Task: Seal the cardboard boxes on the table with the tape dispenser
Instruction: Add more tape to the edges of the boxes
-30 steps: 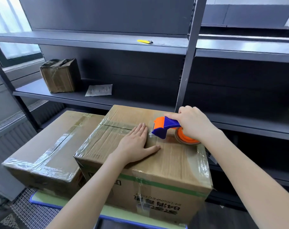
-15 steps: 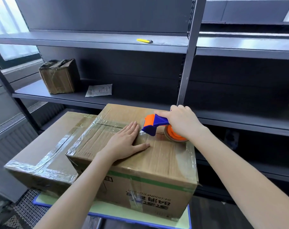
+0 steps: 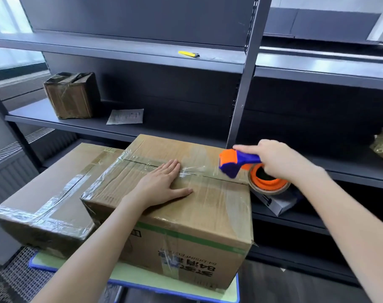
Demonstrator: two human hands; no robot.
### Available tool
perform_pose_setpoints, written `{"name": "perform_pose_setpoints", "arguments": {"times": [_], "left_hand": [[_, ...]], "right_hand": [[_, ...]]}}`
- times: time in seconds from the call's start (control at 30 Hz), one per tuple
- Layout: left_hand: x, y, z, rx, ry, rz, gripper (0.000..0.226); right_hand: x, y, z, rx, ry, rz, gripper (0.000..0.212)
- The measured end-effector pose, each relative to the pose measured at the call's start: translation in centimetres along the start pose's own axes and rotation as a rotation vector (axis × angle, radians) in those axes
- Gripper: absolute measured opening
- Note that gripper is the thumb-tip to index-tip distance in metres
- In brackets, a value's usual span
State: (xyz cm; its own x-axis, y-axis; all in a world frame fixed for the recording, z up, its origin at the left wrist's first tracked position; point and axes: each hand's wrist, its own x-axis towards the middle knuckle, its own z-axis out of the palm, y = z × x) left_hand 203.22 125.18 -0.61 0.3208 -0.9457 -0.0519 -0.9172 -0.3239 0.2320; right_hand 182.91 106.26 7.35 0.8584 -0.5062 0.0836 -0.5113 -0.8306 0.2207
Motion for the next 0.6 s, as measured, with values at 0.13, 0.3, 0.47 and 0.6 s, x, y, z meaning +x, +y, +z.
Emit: {"name": "perform_pose_setpoints", "arguments": {"times": [0.13,0.3,0.47,0.6], "left_hand": [[0.2,1.3,0.1,0.121,-0.006,-0.023,0.086],[1.2,6.6,1.8,0.118,0.014,0.128,0.090],[1.5,6.4,2.2,0.053,0.035,0.089,0.088],[1.2,6.3,2.0,0.038,0.030,0.104,0.088]], "right_hand": [[-1.3,-0.7,2.3,0.009,-0.012,0.019,0.073],[-1.6,-0.2,2.9,0.052,0.035,0.026,0.066],[-1.2,-0.7,3.0,0.066,0.078,0.023,0.061],[-1.0,-0.5,3.1,0.073,0.074,0.024,0.065]]}}
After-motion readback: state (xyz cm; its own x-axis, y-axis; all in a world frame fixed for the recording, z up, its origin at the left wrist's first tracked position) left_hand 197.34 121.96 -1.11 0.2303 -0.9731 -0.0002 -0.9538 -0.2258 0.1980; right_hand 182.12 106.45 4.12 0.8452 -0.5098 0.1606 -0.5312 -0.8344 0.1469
